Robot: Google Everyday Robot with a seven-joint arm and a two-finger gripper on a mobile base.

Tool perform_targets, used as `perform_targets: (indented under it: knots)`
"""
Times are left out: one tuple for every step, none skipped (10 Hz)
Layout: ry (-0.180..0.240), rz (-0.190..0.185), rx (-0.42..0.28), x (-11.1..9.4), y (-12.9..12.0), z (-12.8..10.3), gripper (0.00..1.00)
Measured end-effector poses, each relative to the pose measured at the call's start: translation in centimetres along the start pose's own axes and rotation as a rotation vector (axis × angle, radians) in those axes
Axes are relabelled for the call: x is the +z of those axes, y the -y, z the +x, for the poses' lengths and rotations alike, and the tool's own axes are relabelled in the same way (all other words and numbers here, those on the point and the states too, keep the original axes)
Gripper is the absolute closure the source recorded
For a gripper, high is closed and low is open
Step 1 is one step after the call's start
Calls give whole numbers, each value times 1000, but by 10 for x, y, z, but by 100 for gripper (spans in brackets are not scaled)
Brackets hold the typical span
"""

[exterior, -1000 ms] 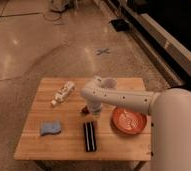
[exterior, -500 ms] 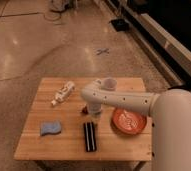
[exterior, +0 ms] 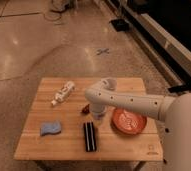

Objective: Push the eraser across the table

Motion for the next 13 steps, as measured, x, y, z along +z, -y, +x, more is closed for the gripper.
perform_targets:
  knots:
    - [2,-6,-2,3,-3,-1,100]
    - [4,-11,-7,7,-7,-5,100]
    - [9,-15,-14,8,-10,-9,100]
    - [17,-16,-24,7,-13,-14,100]
    - [28,-15,-39,5,-17,-22,100]
    - [42,-12,-61,2,-20,-33,100]
    - [54,-9,-78,0,-22,-41,100]
    - [64,-8,-98,-1,-25,-50,100]
    - [69,-9,-118,1,-28,-56,100]
    - [69,-11,-132,4,-32,-60,100]
    - [68,-13,-142,7,-34,-62,100]
    - [69,-14,-155,10,-35,-66,100]
    - [74,-16,-162,11,-37,-69,100]
